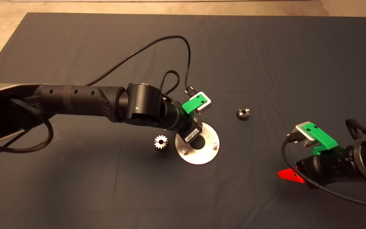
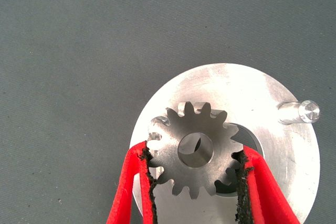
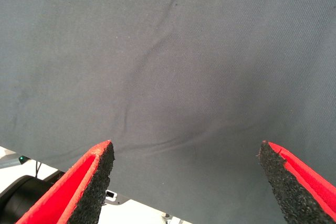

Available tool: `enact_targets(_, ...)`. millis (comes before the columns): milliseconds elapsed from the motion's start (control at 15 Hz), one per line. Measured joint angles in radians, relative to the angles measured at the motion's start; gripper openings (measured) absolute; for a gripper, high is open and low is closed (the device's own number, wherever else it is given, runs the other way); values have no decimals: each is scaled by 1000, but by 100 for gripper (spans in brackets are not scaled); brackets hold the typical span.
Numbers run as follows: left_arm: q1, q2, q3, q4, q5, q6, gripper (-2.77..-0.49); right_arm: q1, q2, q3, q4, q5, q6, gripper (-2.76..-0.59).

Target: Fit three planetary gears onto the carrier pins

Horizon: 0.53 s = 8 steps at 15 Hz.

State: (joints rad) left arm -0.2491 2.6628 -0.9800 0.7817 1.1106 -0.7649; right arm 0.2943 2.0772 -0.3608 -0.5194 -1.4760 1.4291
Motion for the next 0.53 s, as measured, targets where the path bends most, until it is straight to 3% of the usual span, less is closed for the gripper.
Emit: enact_targets(533, -1, 0, -14, 0, -3, 0, -266, 0, 0, 0, 0, -1, 0, -131)
